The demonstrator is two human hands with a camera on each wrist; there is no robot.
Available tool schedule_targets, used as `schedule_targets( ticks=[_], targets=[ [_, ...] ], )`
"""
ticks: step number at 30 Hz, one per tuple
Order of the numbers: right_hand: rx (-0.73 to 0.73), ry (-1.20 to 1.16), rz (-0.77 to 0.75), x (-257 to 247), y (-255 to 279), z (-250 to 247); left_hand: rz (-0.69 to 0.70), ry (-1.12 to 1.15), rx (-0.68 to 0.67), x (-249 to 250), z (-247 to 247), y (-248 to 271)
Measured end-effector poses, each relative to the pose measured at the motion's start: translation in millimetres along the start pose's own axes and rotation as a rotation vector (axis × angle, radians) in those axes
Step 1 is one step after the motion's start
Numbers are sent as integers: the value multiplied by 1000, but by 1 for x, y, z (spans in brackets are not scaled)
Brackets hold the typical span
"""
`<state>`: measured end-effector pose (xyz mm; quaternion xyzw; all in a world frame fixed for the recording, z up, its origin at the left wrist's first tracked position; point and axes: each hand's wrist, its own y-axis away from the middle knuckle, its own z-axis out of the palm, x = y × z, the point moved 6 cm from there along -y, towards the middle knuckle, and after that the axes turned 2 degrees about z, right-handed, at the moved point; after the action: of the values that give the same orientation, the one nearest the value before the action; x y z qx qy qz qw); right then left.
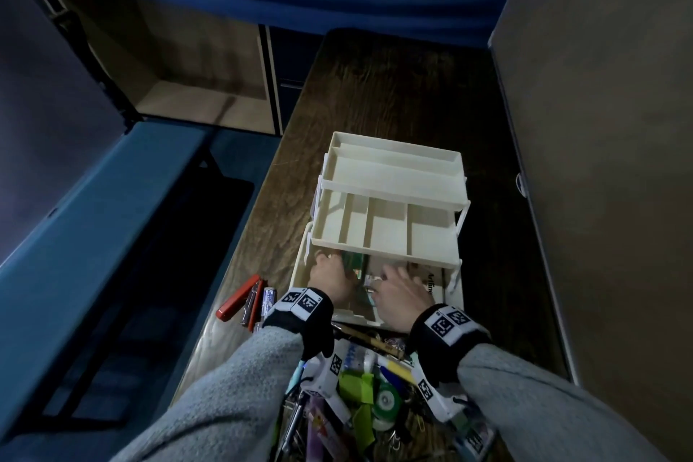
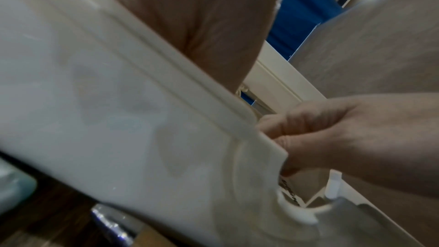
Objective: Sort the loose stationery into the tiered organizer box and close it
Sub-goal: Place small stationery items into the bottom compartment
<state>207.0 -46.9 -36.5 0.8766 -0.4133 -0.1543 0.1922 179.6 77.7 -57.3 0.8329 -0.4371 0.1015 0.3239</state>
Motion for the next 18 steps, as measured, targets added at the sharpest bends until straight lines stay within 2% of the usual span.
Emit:
schedule_targets(
  ticks=[8, 11, 15, 18],
  targets=[
    [-113, -118, 32, 1, 0, 3, 25, 26, 45, -5, 1, -3],
    [-98, -126, 27, 3, 2, 3, 53, -1, 24, -4, 0, 1],
    [44, -253, -9, 6, 21, 0, 175, -157, 48, -1, -9, 26],
    [293, -359, -74, 7, 51, -8, 336, -241, 210, 4, -22, 60]
  ],
)
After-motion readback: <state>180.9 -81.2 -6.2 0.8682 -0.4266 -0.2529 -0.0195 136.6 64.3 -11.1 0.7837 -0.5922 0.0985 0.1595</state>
